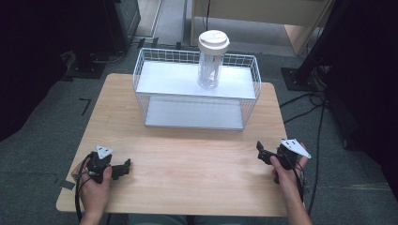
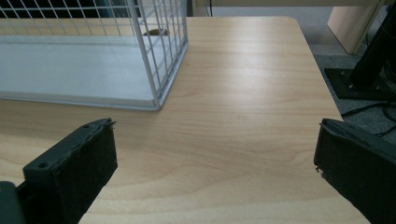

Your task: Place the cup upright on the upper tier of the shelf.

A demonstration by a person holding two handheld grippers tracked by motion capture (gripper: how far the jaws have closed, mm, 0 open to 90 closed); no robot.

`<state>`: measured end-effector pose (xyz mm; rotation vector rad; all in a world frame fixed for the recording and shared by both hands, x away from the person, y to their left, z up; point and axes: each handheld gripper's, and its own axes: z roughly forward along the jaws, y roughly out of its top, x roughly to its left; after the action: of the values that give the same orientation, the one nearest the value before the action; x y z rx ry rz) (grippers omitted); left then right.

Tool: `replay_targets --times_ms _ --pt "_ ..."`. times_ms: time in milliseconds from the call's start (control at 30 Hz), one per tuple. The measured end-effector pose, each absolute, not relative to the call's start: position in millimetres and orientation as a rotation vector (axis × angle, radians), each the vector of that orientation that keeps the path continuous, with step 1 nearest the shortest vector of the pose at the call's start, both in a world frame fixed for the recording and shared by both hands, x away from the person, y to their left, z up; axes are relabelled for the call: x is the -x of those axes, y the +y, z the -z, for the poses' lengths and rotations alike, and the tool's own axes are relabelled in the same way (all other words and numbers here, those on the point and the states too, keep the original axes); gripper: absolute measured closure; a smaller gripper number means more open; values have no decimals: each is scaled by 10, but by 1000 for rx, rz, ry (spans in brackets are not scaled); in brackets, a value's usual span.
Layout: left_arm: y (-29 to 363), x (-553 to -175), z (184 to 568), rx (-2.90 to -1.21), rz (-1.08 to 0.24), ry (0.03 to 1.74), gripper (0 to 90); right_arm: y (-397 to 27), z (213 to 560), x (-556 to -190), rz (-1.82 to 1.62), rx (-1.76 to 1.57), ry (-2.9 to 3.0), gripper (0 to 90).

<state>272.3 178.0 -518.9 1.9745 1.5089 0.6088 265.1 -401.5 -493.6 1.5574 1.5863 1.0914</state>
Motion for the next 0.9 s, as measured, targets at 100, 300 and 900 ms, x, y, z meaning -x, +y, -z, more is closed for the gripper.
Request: replay_targets --times_ms 100,300,900 --pt "1780 -2723 5189 -1975 -609 1509 0 -4079 4988 -2596 -1082 -1574 1583 0" --pt "1779 -2723 5189 -1973 -609 1509 0 -4171 5078 -2465 -1022 -1577 1605 0" --pt "1763 -2725 5189 -1975 -608 1510 0 -4320 5236 -2126 -781 -1654 1725 0"
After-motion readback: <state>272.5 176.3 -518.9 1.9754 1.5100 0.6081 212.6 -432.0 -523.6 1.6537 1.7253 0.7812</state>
